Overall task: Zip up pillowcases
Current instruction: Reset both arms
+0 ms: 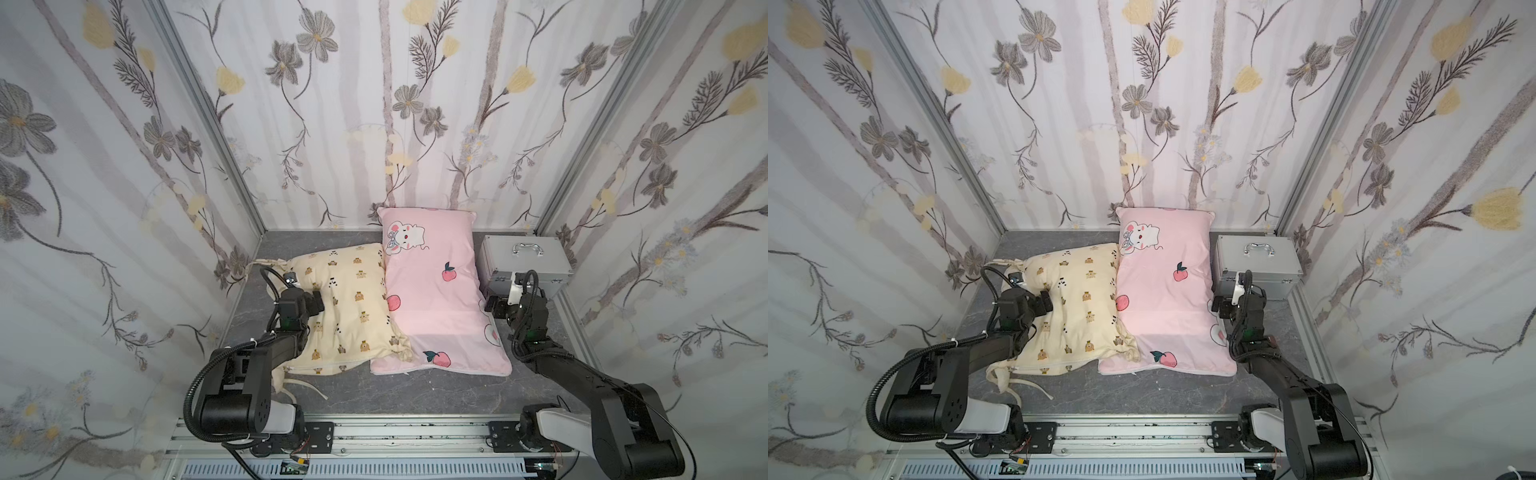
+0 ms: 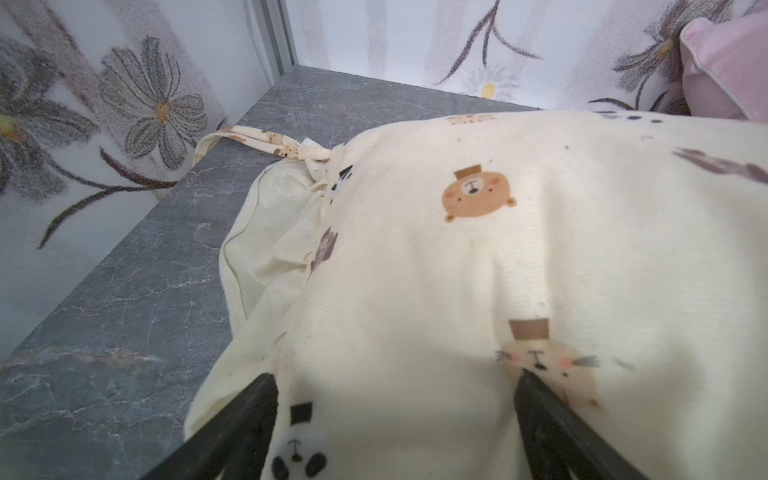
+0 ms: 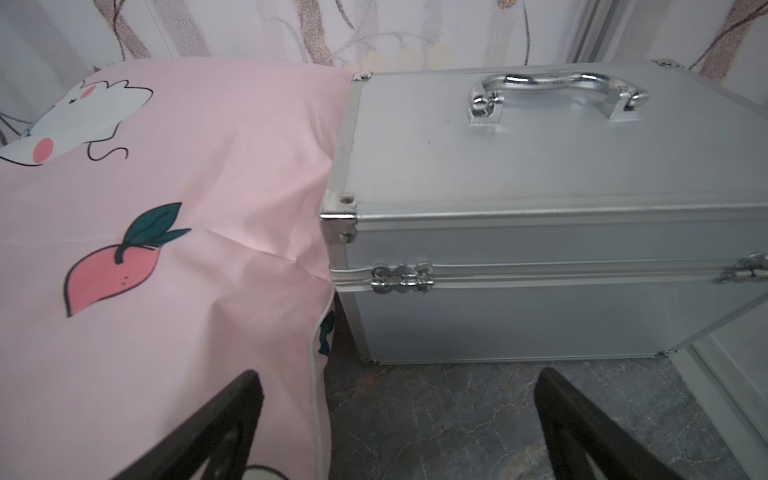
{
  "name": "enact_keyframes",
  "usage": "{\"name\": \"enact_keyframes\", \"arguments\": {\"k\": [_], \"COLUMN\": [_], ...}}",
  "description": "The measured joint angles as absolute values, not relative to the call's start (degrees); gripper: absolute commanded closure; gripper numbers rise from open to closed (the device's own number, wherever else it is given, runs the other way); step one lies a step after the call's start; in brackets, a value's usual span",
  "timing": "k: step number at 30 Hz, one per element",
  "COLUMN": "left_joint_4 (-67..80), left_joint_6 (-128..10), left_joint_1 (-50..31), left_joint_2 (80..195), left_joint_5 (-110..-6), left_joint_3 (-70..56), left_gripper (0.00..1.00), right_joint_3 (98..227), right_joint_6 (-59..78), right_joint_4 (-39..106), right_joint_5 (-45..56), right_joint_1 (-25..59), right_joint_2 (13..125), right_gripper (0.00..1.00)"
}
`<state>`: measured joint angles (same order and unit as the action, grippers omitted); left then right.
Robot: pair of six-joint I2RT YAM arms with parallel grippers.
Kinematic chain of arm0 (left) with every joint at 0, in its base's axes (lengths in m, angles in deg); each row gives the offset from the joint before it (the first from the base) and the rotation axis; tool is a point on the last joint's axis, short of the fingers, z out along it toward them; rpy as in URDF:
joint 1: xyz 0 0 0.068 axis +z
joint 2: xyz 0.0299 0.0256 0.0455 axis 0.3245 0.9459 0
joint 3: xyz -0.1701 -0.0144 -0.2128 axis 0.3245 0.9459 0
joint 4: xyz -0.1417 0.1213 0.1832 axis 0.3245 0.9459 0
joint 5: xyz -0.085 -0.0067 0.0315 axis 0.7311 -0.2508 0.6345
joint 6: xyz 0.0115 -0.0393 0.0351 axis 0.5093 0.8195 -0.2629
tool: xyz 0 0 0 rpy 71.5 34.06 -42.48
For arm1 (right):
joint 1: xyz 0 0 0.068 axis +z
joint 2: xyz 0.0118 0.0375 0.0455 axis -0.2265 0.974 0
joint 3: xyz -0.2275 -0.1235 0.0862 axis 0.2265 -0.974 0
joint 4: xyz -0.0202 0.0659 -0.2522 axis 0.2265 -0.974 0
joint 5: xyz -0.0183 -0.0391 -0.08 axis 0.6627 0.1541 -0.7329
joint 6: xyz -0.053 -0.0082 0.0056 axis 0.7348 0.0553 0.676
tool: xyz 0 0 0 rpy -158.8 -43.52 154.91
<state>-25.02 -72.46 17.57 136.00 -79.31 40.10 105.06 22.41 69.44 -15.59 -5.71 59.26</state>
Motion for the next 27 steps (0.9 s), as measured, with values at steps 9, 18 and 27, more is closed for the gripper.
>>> {"name": "enact_keyframes", "arguments": {"k": [9, 18, 27], "left_joint_4": [-37.7, -41.5, -42.3], "left_joint_6": [-74.1, -74.9, -74.9], "left_joint_1": [17.9, 17.6, 18.2], "left_joint_2": [142.7, 143.6, 143.6], "left_joint_5": [-78.4, -78.5, -77.6], "left_joint_3": [42.9, 44.0, 44.2], "left_gripper": [0.06, 0.00, 0.00], "right_joint_3": [96.2, 95.9, 96.1], "right_joint_6": [25.4, 23.4, 22.9], "right_joint_4": [94.6, 103.9, 105.5], "right_joint_5": [-21.2, -19.4, -19.4], "right_joint_1": [-8.2, -11.7, -11.8], "right_joint_2": [63.5, 67.0, 67.2], "right_gripper": [0.00, 0.00, 0.00]}}
